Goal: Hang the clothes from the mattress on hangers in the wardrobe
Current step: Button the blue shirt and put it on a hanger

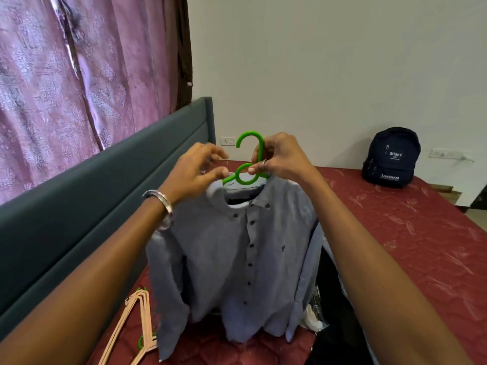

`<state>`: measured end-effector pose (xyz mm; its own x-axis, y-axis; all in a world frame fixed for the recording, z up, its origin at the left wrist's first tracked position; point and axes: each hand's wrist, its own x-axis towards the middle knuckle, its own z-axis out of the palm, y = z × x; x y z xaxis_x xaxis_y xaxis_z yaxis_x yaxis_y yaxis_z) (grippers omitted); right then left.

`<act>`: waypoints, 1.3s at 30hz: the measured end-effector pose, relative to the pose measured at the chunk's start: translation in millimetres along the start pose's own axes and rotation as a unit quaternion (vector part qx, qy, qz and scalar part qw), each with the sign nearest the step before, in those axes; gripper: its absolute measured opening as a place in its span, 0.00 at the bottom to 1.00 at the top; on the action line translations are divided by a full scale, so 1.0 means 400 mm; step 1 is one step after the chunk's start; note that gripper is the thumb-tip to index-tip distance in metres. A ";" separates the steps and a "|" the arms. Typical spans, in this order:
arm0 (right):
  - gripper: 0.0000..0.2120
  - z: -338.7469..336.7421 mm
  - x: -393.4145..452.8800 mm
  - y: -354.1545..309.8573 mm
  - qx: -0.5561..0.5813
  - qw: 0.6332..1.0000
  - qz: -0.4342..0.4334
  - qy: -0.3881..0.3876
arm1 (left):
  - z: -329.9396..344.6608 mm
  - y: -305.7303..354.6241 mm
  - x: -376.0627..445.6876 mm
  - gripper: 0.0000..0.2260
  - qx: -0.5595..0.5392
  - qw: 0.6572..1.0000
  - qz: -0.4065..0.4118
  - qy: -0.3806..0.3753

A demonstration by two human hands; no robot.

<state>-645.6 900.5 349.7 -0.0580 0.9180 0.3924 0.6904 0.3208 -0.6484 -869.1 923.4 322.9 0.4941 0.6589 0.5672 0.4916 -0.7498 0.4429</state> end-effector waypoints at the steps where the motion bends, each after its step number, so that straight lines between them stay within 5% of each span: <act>1: 0.13 0.003 0.001 -0.006 -0.001 1.000 -0.010 0.005 | 0.007 0.011 0.015 0.20 -0.012 0.999 -0.034 -0.021; 4: 0.12 0.009 0.006 -0.017 -0.003 0.999 -0.039 0.030 | 0.035 0.025 0.044 0.13 0.055 0.994 -0.043 -0.080; 10: 0.23 -0.042 0.009 0.027 0.098 0.988 -0.005 0.116 | 0.073 0.014 0.064 0.08 0.025 0.991 -0.089 0.102; 12: 0.24 -0.081 -0.010 0.106 -0.021 0.991 0.038 0.130 | 0.059 0.000 0.070 0.09 0.007 0.983 -0.099 0.154; 15: 0.13 -0.086 -0.060 0.226 -0.181 0.978 0.104 0.013 | 0.029 -0.024 0.086 0.11 0.003 0.976 -0.107 0.189; 17: 0.12 -0.065 -0.080 0.273 -0.179 0.977 0.104 0.050 | 0.010 -0.037 0.096 0.10 0.000 0.975 -0.105 0.196; 21: 0.29 -0.025 -0.064 0.276 -0.166 0.964 0.150 0.142 | -0.012 -0.043 0.108 0.08 -0.019 0.983 -0.080 0.166; 23: 0.26 -0.006 -0.042 0.272 -0.197 0.951 0.187 0.144 | -0.019 -0.047 0.110 0.08 -0.013 0.986 -0.065 0.152; 28: 0.07 0.007 -0.033 0.269 -0.107 0.971 0.128 0.171 | -0.050 -0.077 0.087 0.13 0.021 0.979 -0.100 0.177; 31: 0.06 0.010 -0.049 0.251 -0.051 0.971 0.089 0.215 | -0.063 -0.082 0.070 0.16 0.076 0.959 -0.147 0.232; 35: 0.10 0.056 -0.091 0.232 0.062 0.928 0.129 0.343 | -0.063 -0.054 0.070 0.12 0.151 0.922 -0.221 0.278; 39: 0.09 0.140 -0.127 0.235 0.062 0.942 0.161 0.288 | -0.055 -0.031 0.081 0.12 0.177 0.913 -0.247 0.271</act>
<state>-618.1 897.0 232.5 0.5647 0.7055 0.4281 0.5144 0.1048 -0.8512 -875.1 952.6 351.1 -0.2318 0.7124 0.6623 0.8073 -0.2390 0.5396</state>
